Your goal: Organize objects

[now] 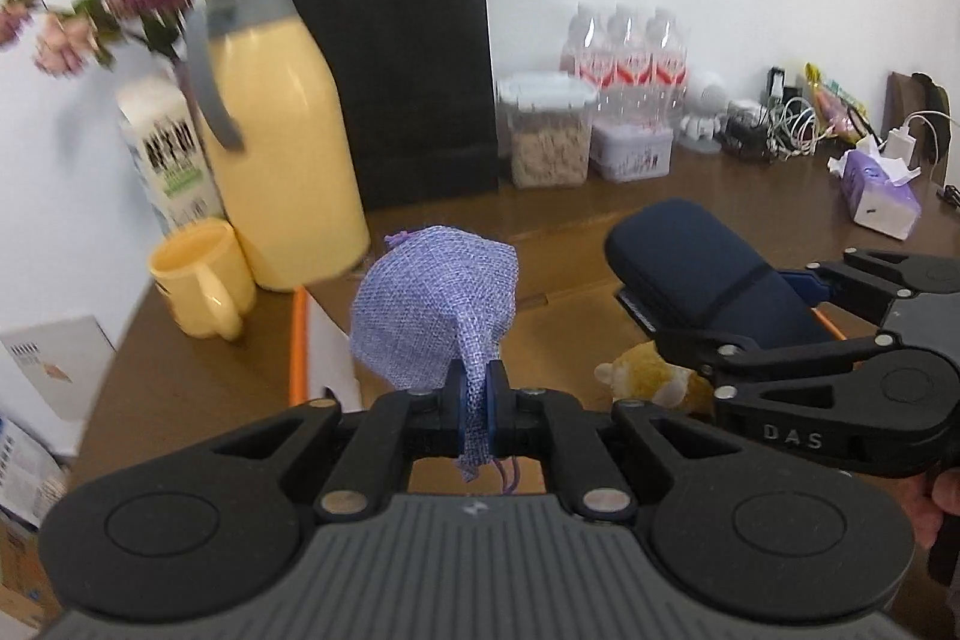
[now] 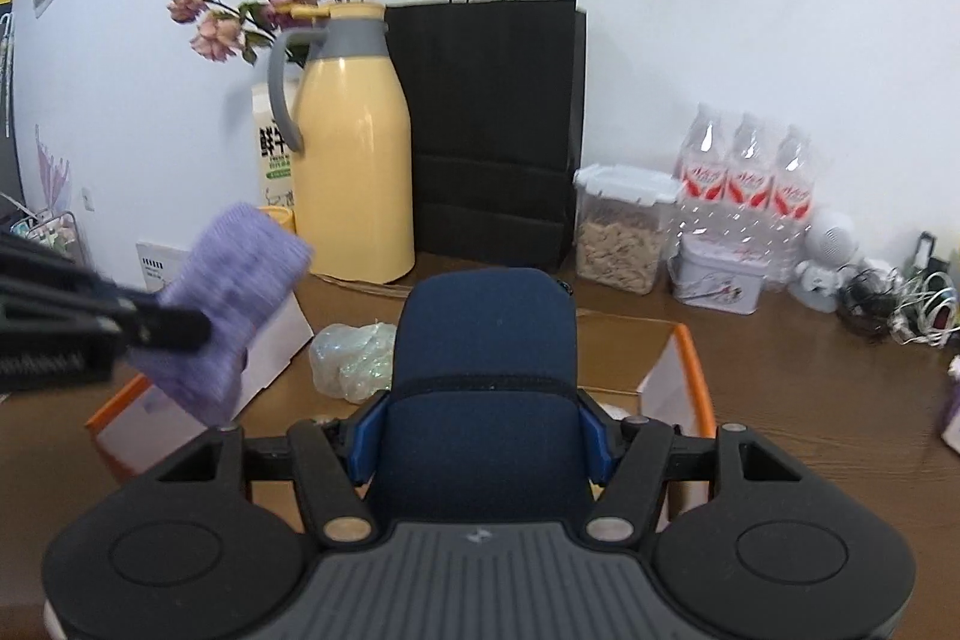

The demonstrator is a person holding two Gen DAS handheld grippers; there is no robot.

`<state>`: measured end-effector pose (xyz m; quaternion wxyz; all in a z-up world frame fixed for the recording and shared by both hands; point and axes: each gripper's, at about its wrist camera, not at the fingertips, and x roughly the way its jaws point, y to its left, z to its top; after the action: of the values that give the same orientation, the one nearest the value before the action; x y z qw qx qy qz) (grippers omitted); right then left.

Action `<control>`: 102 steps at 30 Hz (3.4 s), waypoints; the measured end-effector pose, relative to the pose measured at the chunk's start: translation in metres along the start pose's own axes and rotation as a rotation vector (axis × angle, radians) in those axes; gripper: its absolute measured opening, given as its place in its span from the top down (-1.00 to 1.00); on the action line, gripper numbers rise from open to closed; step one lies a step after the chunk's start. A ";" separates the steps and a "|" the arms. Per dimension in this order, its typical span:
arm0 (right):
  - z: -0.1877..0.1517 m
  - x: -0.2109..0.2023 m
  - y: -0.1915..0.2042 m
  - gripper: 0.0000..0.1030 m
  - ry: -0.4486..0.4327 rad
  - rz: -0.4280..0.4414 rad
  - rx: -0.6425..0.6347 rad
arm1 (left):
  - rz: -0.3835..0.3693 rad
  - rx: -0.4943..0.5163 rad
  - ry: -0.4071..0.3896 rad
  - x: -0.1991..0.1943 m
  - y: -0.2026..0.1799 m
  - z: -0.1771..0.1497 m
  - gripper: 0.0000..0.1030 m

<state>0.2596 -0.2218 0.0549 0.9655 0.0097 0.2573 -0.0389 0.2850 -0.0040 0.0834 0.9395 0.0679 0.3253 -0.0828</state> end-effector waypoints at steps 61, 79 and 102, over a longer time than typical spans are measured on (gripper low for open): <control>-0.058 -0.118 0.026 -1.00 -0.022 -0.040 0.005 | 0.081 -0.161 -0.168 -0.119 -0.001 -0.091 -1.00; -0.123 -0.125 0.027 -1.00 0.044 0.006 0.043 | 0.089 -0.308 -0.143 -0.131 0.009 -0.175 -1.00; -0.107 -0.058 0.063 -1.00 0.156 0.040 0.051 | 0.132 -0.307 -0.131 -0.127 0.016 -0.181 -1.00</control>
<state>0.1610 -0.1506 -0.0092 0.9425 0.0425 0.3305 -0.0253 0.0815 0.0590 0.0223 0.9615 -0.0607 0.2669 0.0253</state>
